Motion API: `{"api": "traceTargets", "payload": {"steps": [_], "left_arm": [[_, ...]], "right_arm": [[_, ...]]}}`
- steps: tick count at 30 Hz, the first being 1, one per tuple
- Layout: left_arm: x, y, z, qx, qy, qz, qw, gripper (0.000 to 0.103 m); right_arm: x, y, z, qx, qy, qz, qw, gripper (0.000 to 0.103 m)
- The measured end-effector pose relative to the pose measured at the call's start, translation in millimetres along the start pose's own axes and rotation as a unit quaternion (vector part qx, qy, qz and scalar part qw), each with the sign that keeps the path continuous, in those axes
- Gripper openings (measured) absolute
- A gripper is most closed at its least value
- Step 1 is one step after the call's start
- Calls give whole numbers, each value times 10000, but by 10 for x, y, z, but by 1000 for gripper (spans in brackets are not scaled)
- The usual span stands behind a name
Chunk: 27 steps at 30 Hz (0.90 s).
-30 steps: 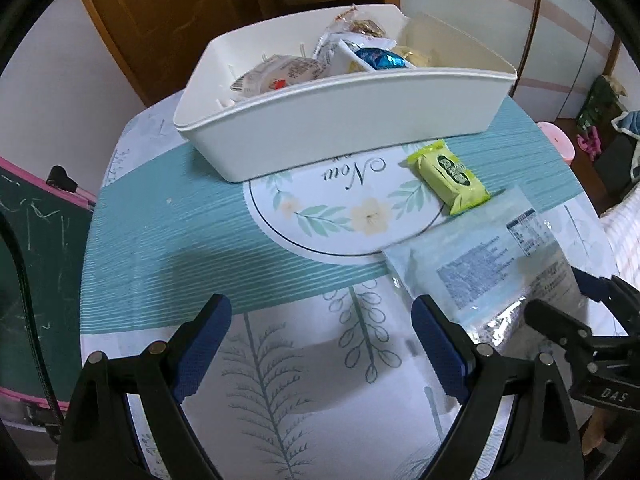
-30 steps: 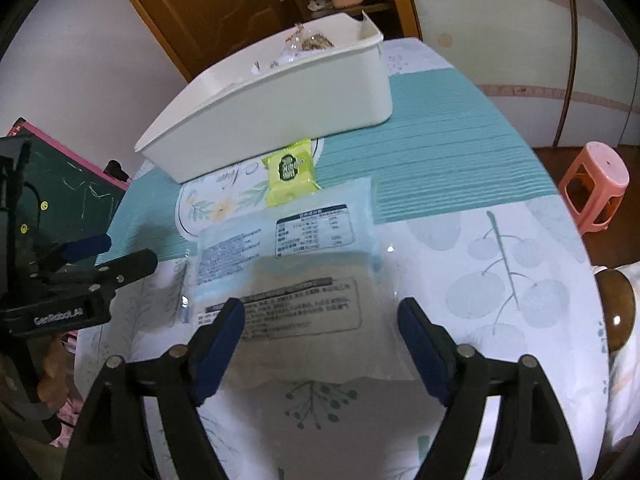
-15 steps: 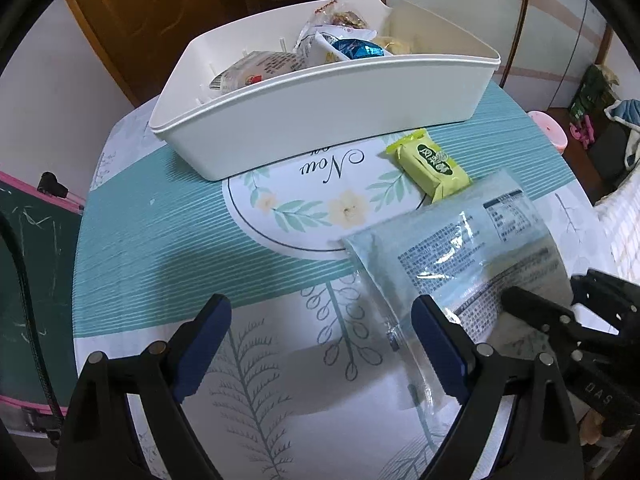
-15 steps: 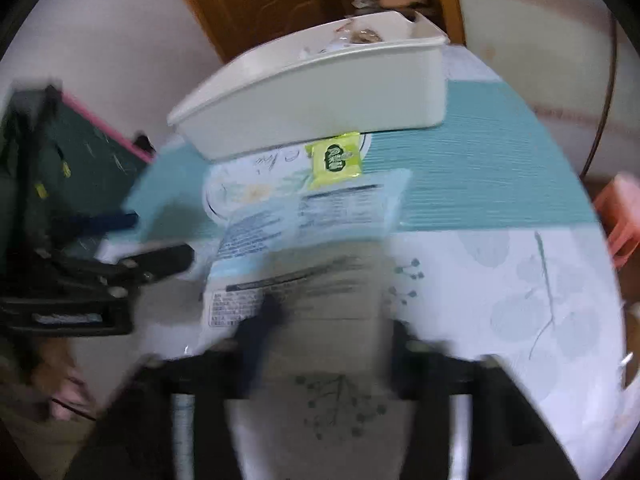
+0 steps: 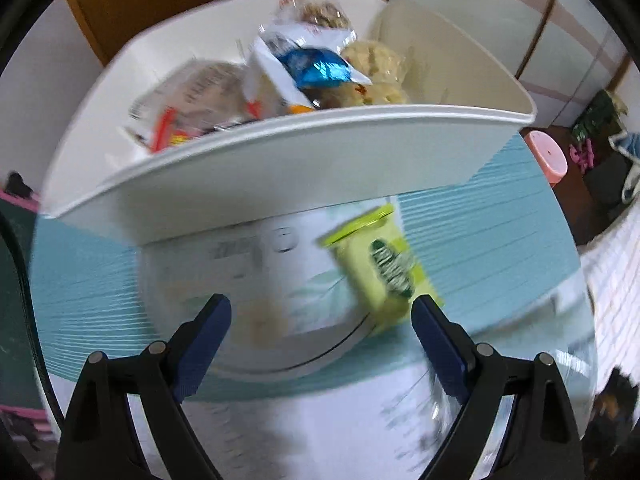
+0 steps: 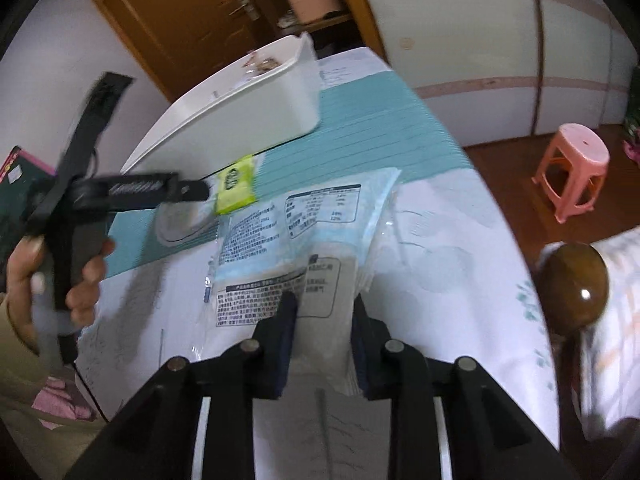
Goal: Organize snacks
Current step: 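Grasp the clear printed bag with right tool while left tool grasps the green cake pack, then carry both items over the white bin and open both tools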
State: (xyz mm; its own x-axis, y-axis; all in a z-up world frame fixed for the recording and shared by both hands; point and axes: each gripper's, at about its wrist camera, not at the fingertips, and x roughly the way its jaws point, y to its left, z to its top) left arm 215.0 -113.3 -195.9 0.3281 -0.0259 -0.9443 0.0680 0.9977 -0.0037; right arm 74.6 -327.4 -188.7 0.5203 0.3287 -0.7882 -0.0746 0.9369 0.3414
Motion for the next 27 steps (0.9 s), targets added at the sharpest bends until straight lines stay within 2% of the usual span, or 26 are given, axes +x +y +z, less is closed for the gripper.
{"api": "traceTargets", "payload": {"steps": [4, 7, 9, 10, 11, 13, 16, 20, 23, 27], "left_arm": [[167, -151, 88, -142, 162, -161, 9996, 91], [240, -229, 90, -31, 222, 123, 9997, 91], [225, -177, 80, -171, 137, -31, 9998, 79], [199, -153, 78, -186, 59, 3, 9998, 61], [164, -131, 75, -146, -19, -21, 9999, 35], [136, -112, 56, -23, 14, 126, 9999, 35], [93, -5, -60, 77, 40, 121, 9999, 35], [-66, 170, -341, 149, 45, 156, 9998, 35], [-334, 337, -505, 150, -119, 208, 9996, 35], [-753, 547, -504, 153, -529, 331, 9979, 35]], "right_arm": [[-21, 9, -42, 51, -30, -61, 10000, 25], [-11, 26, -31, 32, -30, -98, 9999, 25], [-1, 21, -18, 34, -29, -98, 9999, 25], [-1, 21, -16, 35, -30, -98, 9999, 25], [-10, 30, -27, 33, -35, -107, 9999, 25], [-13, 26, -31, 33, -43, -110, 9999, 25], [-38, 70, -34, -67, -80, -158, 9998, 25], [-109, 194, -22, -294, -202, -215, 9991, 24], [-188, 345, 26, -523, -327, -163, 9980, 21], [-373, 658, 172, -908, -648, 7, 9938, 21]]}}
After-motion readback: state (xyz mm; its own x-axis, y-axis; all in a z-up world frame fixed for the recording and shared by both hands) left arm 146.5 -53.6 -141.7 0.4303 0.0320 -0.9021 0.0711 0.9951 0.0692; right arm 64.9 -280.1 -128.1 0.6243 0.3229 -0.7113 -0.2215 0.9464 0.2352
